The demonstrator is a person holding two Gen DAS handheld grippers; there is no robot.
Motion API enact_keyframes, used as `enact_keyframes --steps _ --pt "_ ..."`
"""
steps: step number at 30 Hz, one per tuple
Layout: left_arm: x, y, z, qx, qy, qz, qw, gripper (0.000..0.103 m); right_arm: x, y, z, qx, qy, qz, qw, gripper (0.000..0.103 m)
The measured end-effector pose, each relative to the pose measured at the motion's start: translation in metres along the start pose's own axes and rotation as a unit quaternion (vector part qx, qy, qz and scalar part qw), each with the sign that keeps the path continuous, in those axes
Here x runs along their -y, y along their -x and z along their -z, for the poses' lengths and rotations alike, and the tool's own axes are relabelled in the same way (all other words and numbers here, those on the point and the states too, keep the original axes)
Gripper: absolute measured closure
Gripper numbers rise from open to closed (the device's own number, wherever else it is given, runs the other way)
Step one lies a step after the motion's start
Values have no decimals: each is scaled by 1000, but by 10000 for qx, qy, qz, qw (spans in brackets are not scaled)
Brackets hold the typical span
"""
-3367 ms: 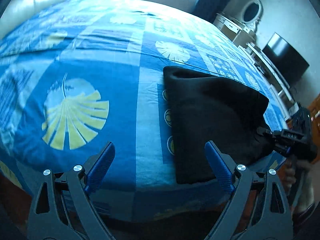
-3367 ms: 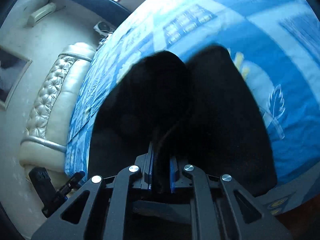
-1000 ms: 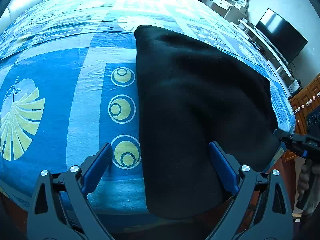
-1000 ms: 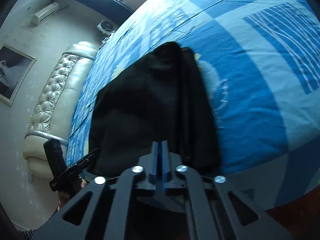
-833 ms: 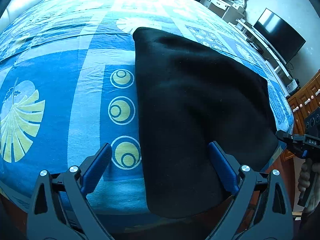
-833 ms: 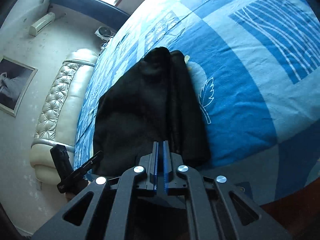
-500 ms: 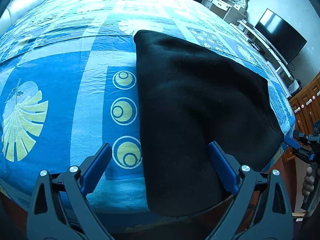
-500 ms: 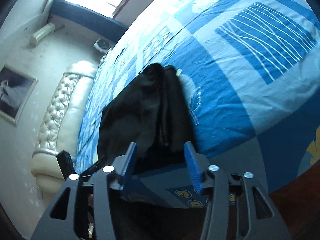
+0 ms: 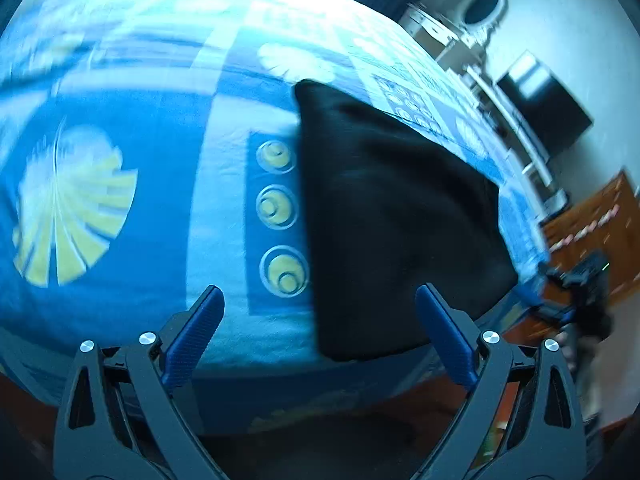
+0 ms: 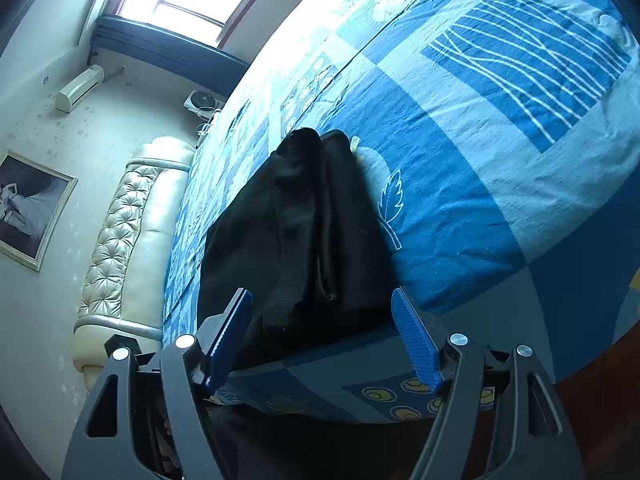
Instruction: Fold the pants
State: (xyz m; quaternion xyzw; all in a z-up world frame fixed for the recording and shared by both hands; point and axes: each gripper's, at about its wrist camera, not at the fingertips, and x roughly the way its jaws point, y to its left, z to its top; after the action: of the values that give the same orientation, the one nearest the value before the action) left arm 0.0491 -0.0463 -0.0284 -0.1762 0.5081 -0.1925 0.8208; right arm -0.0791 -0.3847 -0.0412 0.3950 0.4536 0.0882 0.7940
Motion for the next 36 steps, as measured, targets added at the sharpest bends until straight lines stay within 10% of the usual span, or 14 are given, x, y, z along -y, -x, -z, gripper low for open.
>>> enact_keyframes --steps 8,25,28,36 --pt "-24 -23 3 -260 686 696 9949 7 4 -3 -2 -45 -74 -148 9999 28" --pt "19 -58 -3 -550 397 997 9927 7 15 -31 -2 -308 57 -154 9994 21" --pt "20 -59 -3 -545 300 976 9933 32 12 -36 -2 -296 196 -178 9992 34" --pt "29 -54 -4 -579 167 714 9956 47 4 -42 2 -331 413 23 9986 55"
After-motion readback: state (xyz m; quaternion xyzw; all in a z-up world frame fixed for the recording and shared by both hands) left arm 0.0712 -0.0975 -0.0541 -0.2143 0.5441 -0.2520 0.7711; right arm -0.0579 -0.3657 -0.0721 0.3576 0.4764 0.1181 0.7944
